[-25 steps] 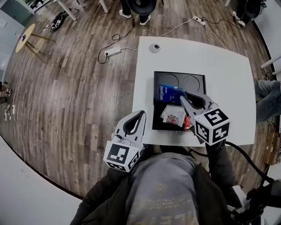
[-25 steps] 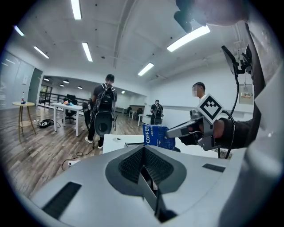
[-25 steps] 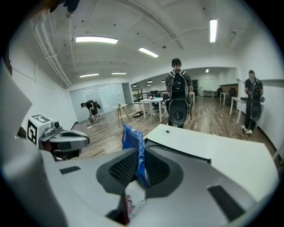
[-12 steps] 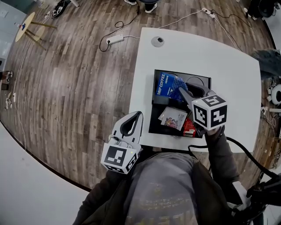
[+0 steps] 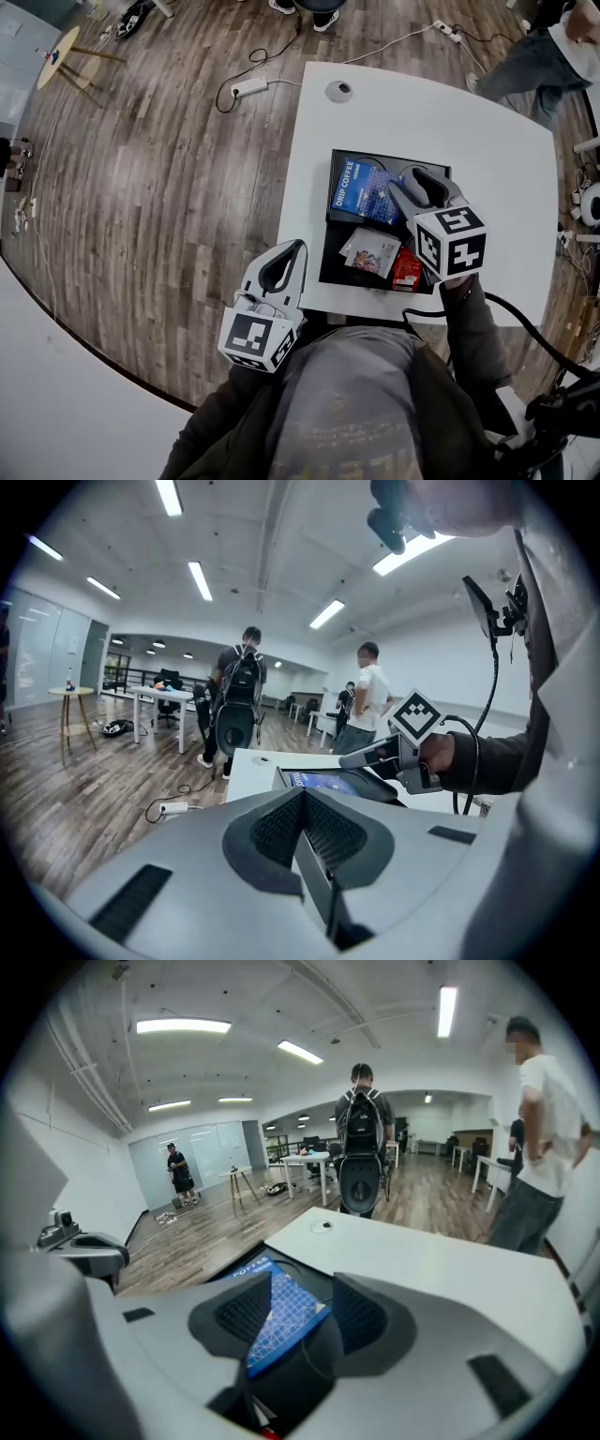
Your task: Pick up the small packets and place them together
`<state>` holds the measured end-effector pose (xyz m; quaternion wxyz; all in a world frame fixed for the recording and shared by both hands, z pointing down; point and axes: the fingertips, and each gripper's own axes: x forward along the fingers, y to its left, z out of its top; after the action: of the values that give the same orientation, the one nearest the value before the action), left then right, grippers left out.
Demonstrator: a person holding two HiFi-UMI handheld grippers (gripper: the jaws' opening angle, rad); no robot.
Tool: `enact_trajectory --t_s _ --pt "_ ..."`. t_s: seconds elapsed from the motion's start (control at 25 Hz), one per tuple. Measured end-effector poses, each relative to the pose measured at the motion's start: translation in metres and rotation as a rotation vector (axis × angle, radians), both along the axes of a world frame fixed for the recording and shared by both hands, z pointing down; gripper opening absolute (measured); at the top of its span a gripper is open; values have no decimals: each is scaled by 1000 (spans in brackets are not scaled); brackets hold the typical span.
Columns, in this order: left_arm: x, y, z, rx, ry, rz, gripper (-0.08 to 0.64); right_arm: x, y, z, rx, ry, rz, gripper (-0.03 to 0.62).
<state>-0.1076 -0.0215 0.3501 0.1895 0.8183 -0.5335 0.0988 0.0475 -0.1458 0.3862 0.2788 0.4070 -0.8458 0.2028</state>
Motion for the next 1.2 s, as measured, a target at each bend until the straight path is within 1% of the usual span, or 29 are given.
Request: enact_trajectory --t_s 0.12,0.24,0.36,0.48,0.6,0.72,0.88,1.04,1.12,1.2 --pt "0 2 -10 26 4 19 0 3 3 -27 78 -21 20 193" --pt "6 0 -18 62 13 51 1 6 9 -51 141 -30 17 192" --pt "16 6 -18 64 25 94 0 8 29 -58 161 -34 15 192" --pt "27 11 -14 58 34 150 0 10 54 -52 155 -41 4 192" --pt "37 15 -11 49 40 198 0 6 82 -37 111 -66 -36 192" --pt "45 16 -8 41 41 233 0 2 107 -14 31 -73 -70 192" --pt "51 16 -3 23 40 262 0 0 123 15 -61 -40 -92 192" --pt "54 15 0 9 33 272 0 0 125 35 -130 -11 -79 192" --pt "53 14 1 0 28 273 2 -3 124 44 -148 20 -84 192" --pt "52 13 3 -9 24 271 2 -7 124 56 -168 70 -107 192"
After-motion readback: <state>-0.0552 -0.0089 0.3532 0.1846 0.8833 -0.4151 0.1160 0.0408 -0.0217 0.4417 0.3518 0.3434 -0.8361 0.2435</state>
